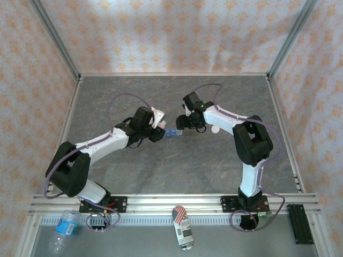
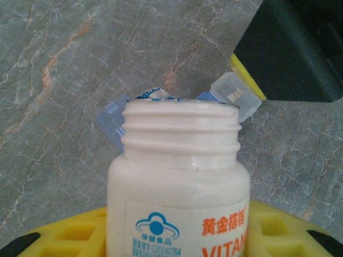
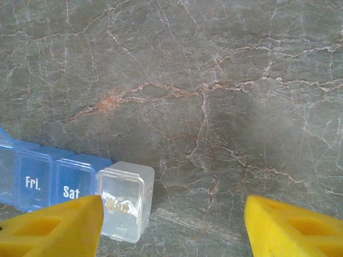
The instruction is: Sort the pills into containers
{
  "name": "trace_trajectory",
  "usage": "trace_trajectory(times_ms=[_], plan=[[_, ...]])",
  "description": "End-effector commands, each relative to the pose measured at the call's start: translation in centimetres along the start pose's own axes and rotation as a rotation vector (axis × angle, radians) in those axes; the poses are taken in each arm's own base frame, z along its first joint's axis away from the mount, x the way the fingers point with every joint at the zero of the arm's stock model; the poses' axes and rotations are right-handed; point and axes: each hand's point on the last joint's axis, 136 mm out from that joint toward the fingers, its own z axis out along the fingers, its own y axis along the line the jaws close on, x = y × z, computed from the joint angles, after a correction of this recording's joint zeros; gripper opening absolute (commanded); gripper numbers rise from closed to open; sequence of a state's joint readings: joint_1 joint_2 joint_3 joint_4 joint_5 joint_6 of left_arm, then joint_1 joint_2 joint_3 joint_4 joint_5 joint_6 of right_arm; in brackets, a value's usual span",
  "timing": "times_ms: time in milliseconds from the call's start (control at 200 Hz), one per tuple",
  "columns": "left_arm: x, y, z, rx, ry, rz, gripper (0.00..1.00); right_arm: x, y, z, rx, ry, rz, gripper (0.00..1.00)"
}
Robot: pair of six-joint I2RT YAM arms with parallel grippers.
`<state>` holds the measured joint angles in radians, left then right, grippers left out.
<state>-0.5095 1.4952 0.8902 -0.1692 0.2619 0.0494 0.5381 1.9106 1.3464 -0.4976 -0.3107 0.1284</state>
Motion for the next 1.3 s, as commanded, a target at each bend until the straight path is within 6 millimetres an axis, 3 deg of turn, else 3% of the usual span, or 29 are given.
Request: trace_trajectory(times_ms=[0,285,691,1296], plan=[[0.5,-0.3,0.1,0.027,0.023,-0.014,0.00,-0.7,-0.3,0.1,0.030,-0.010,-0.016,0.70],[1.6,-1.0,0.6,0.070,0.051,0.011,0.00,-0.1,-0.5,0.9,0.027,0.010,-0.012,0.69],[3.4,-0.4,1.9,0.073,0.143,-0.019,0.00,1.0,-0.8,2.1,0.030,0.039,-0.004,0.69],[4.0,0.4,2.4,0.081,0.263,-0.101,0.00,1.6,-1.2,3.1,0.040,0.062,0.008,0.68]])
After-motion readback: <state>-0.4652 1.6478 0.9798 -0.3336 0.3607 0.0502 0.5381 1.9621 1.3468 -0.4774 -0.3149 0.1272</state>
